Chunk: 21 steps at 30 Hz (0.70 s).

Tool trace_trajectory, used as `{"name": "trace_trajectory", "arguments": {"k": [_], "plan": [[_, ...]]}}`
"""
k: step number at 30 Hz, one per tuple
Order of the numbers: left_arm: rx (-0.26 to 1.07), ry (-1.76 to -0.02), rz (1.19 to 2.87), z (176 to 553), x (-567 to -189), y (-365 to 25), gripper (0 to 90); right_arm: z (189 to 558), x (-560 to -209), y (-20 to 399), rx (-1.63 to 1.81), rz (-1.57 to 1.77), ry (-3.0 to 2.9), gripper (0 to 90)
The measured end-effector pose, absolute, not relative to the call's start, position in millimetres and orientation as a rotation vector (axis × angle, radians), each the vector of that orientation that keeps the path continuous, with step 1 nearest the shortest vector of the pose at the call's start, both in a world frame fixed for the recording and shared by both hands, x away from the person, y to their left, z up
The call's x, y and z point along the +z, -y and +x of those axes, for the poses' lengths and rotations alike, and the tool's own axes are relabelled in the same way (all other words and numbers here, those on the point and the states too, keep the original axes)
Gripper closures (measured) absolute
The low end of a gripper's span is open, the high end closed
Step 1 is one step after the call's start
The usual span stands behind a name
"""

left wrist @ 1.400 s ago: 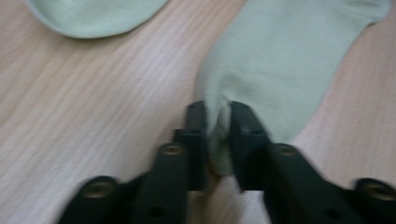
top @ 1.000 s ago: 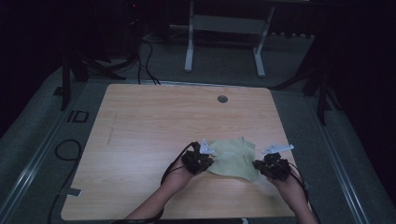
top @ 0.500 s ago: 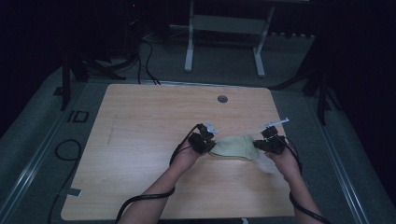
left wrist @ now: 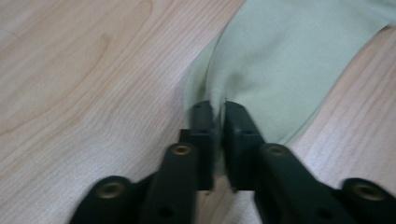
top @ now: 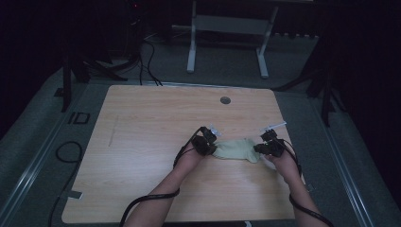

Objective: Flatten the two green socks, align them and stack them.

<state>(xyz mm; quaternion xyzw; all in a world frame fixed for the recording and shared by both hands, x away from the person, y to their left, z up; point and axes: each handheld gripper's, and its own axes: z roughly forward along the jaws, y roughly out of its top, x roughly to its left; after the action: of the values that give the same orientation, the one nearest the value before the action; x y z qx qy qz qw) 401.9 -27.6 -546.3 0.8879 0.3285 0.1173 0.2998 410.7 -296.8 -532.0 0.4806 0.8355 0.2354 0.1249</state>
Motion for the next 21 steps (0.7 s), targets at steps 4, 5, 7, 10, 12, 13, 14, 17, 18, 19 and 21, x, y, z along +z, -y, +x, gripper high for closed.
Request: {"name": "trace_trajectory", "arguments": {"k": [4,5,7,10,12,13,14,17,18,19,21], "plan": [[0.316,-0.877,2.358,402.6,-548.8,27.4,68.9,413.9,-536.4,295.1,0.671,1.410,-2.441,70.5],[0.319,-0.886,2.351,402.7,-548.6,27.5,62.0,414.1,-537.9,294.4,0.663,1.408,-2.440,68.9],[0.315,-0.890,2.325,401.2,-546.4,26.5,49.3,414.3,-537.3,294.3,0.677,1.417,-2.433,59.6],[0.314,-0.878,2.296,396.9,-541.4,24.0,34.6,412.0,-533.7,291.4,0.675,1.368,-2.443,48.0],[0.321,-0.861,2.272,392.9,-536.4,20.9,27.5,410.8,-530.7,289.5,0.671,1.346,-2.453,42.7],[0.323,-0.864,2.262,390.8,-533.6,19.7,21.4,410.3,-529.2,288.8,0.677,1.333,-2.459,39.8],[0.321,-0.868,2.249,388.7,-531.1,18.3,18.1,409.4,-527.3,288.3,0.694,1.327,-2.458,36.3],[0.319,-0.837,2.228,380.5,-526.0,13.5,13.7,406.4,-521.4,287.5,0.788,1.336,-2.463,24.7],[0.330,-0.826,2.220,377.3,-524.8,11.4,13.7,403.9,-520.2,286.6,0.814,1.317,-2.484,18.5],[0.329,-0.823,2.218,374.4,-523.9,8.5,13.7,401.1,-519.5,285.0,0.835,1.306,-2.501,17.3],[0.310,-0.828,2.215,370.8,-524.1,4.9,13.7,395.4,-520.6,281.6,0.855,1.271,-2.524,15.7]]}}
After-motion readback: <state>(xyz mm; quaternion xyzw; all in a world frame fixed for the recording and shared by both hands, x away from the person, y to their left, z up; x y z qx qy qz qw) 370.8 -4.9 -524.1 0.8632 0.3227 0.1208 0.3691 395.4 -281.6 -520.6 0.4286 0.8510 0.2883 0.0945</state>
